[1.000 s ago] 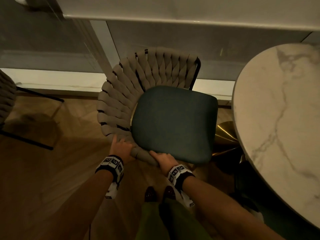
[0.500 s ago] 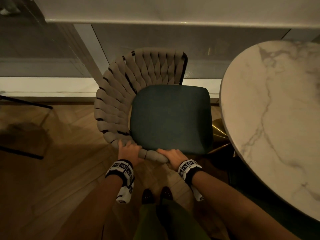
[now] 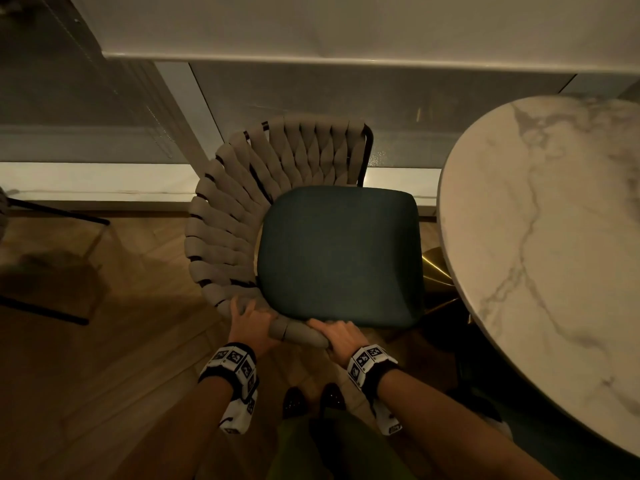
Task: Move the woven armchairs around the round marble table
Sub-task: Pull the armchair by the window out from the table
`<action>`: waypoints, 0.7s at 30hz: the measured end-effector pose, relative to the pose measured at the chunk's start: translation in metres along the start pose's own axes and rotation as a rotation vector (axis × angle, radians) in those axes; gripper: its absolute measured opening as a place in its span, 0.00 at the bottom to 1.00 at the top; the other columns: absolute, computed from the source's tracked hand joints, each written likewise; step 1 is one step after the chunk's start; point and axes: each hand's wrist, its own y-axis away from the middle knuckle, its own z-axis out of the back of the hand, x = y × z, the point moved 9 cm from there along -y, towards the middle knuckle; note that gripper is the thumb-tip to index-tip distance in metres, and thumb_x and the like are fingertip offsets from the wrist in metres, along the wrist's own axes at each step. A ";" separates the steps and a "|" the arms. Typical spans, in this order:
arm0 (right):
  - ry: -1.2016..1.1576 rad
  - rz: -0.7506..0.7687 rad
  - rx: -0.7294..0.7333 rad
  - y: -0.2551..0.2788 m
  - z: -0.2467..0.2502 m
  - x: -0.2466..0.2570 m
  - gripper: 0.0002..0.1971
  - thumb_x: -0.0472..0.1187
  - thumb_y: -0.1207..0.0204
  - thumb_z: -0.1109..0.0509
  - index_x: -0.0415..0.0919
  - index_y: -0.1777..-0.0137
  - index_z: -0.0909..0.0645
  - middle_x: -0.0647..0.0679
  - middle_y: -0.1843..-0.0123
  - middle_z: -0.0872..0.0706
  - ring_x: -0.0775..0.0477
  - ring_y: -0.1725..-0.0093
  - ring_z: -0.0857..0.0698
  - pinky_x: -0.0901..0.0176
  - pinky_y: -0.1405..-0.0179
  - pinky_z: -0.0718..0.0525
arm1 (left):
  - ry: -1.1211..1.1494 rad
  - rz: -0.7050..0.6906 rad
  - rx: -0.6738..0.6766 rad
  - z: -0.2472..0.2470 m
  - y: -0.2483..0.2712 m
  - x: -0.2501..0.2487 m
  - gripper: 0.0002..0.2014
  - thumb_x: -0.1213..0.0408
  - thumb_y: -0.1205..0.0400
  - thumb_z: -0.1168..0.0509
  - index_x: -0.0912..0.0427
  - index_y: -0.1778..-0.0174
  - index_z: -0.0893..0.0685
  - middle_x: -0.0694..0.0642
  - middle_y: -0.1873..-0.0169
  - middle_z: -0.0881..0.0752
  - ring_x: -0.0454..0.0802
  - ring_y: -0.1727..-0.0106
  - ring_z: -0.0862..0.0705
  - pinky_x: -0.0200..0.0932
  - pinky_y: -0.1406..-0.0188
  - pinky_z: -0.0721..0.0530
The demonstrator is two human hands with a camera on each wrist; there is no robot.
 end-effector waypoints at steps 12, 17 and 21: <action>0.029 -0.049 -0.021 0.014 0.000 -0.004 0.24 0.38 0.23 0.38 0.48 0.27 0.37 0.37 0.37 0.17 0.31 0.42 0.16 0.38 0.44 0.17 | -0.057 0.013 -0.053 0.003 0.011 -0.005 0.26 0.48 0.25 0.35 0.50 0.31 0.24 0.53 0.32 0.20 0.57 0.26 0.30 0.59 0.18 0.49; 0.074 -0.138 -0.116 0.041 0.002 0.001 0.27 0.36 0.22 0.38 0.46 0.23 0.39 0.38 0.31 0.22 0.34 0.36 0.20 0.43 0.40 0.18 | 0.036 0.002 -0.140 0.009 0.040 -0.004 0.27 0.61 0.22 0.36 0.49 0.25 0.31 0.53 0.24 0.27 0.56 0.22 0.34 0.55 0.21 0.37; 0.055 -0.183 -0.207 0.076 -0.006 0.013 0.33 0.32 0.24 0.34 0.46 0.21 0.42 0.41 0.19 0.37 0.37 0.24 0.31 0.45 0.30 0.22 | 0.210 0.002 -0.187 0.013 0.077 -0.005 0.32 0.68 0.21 0.39 0.47 0.20 0.37 0.50 0.19 0.35 0.54 0.17 0.40 0.60 0.22 0.33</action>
